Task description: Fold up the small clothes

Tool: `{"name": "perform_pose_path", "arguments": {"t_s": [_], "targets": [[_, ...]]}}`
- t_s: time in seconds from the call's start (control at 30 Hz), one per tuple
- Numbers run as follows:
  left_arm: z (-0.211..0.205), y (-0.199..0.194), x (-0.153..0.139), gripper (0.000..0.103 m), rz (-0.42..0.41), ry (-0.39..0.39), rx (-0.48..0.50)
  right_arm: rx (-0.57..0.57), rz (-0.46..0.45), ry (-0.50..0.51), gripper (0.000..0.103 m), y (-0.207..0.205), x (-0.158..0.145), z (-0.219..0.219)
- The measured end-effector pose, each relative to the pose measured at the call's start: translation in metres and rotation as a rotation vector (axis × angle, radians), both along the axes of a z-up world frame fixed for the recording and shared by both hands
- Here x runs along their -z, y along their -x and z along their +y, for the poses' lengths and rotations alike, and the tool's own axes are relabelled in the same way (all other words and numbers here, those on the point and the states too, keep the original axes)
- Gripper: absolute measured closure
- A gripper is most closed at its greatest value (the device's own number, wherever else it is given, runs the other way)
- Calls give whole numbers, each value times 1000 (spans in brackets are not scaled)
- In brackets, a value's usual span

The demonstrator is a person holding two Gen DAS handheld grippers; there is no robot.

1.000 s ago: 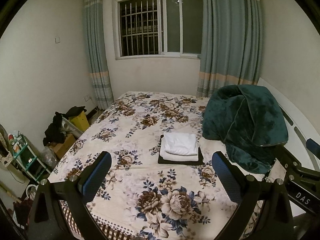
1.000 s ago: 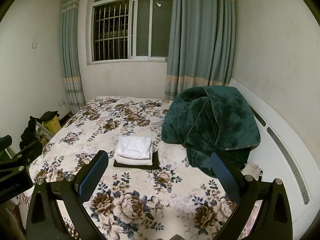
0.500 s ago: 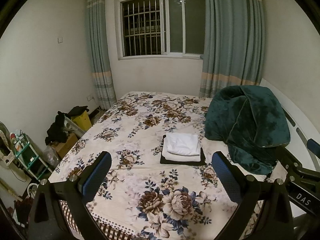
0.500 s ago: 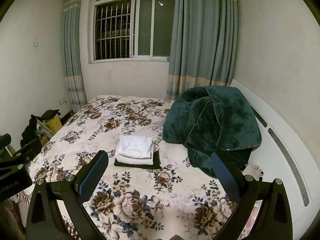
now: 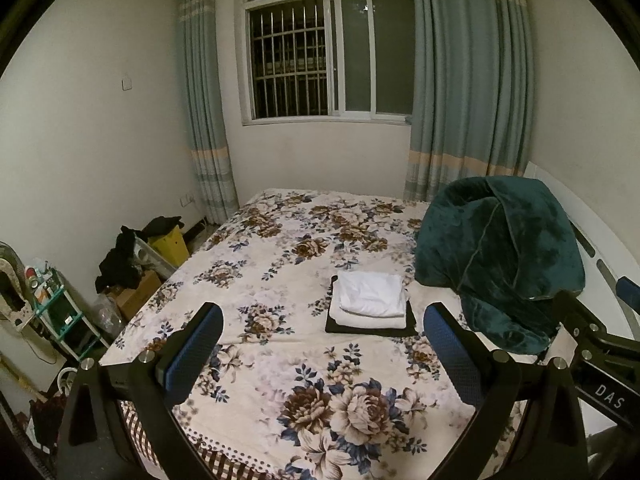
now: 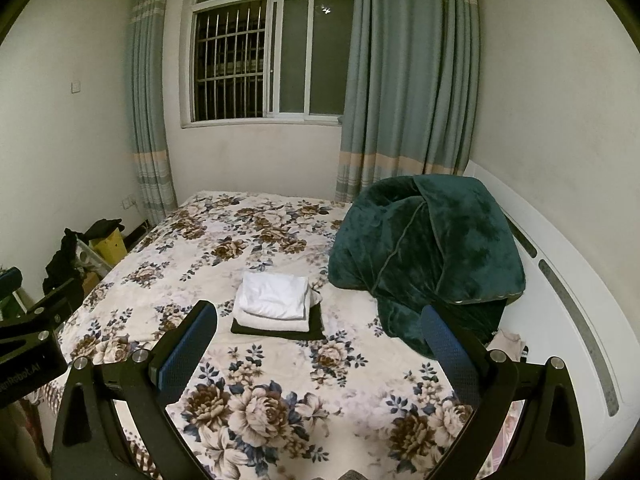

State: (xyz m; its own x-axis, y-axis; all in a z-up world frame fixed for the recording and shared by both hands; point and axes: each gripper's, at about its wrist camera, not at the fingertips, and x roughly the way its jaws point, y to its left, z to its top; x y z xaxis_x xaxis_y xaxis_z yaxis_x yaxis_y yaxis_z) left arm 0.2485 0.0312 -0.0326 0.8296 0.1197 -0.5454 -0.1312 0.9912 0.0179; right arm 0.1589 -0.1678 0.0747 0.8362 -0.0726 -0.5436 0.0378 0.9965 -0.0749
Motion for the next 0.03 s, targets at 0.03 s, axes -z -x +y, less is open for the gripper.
{"name": "perform_pose_path", "arguments": {"t_s": [0.03], "targets": [[1,0,0,0,0,-1,-1,0,1,0,0,0,-1,0]]}}
